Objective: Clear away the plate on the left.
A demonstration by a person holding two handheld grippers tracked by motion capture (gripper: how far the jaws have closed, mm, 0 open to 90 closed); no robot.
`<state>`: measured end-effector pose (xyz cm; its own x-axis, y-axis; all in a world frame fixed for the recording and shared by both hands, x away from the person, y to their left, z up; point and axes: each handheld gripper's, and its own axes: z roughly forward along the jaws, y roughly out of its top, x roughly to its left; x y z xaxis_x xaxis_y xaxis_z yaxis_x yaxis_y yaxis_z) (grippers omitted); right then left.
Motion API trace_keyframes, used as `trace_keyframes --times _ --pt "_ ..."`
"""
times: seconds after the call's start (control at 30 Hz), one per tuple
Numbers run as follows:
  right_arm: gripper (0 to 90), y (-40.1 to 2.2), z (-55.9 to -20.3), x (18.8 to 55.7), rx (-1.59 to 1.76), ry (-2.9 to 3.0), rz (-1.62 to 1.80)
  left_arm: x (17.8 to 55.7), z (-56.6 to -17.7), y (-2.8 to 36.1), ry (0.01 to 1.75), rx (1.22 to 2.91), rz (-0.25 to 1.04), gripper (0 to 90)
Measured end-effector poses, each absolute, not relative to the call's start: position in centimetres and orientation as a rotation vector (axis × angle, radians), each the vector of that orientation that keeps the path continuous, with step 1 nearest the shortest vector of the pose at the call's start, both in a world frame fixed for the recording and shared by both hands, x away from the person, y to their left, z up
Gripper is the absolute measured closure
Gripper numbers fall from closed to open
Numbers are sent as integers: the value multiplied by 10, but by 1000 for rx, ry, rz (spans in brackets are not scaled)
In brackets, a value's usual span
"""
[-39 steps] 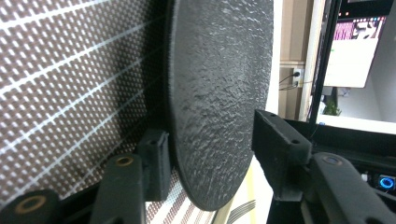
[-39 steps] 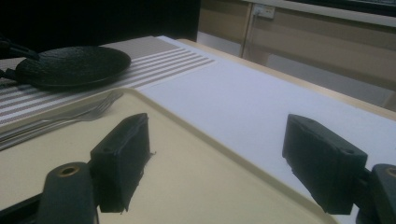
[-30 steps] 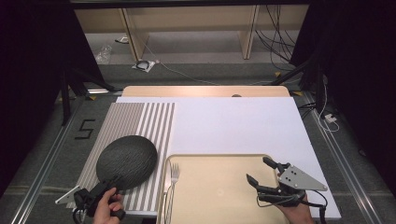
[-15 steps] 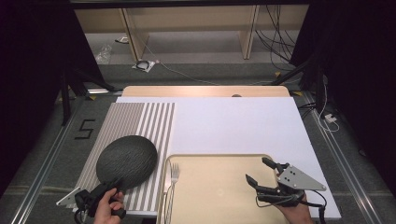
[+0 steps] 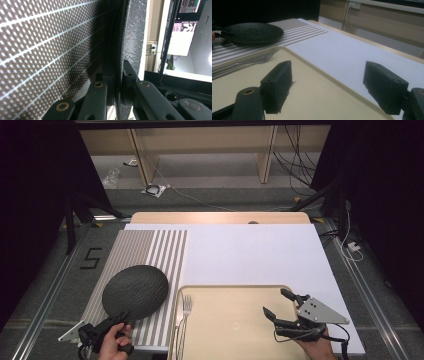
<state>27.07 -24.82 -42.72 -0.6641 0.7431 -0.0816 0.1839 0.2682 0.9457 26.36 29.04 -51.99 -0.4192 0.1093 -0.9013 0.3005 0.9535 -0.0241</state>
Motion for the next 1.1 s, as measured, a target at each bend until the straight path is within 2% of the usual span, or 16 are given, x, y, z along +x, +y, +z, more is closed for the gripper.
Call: trace_keyframes --times 0.4,1.1 --pt "240 -249 -427 270 836 2018 1405 263 -520 292 1997 280 -275 845" --pt "241 -249 -427 270 832 2020 1404 263 -513 279 1912 373 -377 839"
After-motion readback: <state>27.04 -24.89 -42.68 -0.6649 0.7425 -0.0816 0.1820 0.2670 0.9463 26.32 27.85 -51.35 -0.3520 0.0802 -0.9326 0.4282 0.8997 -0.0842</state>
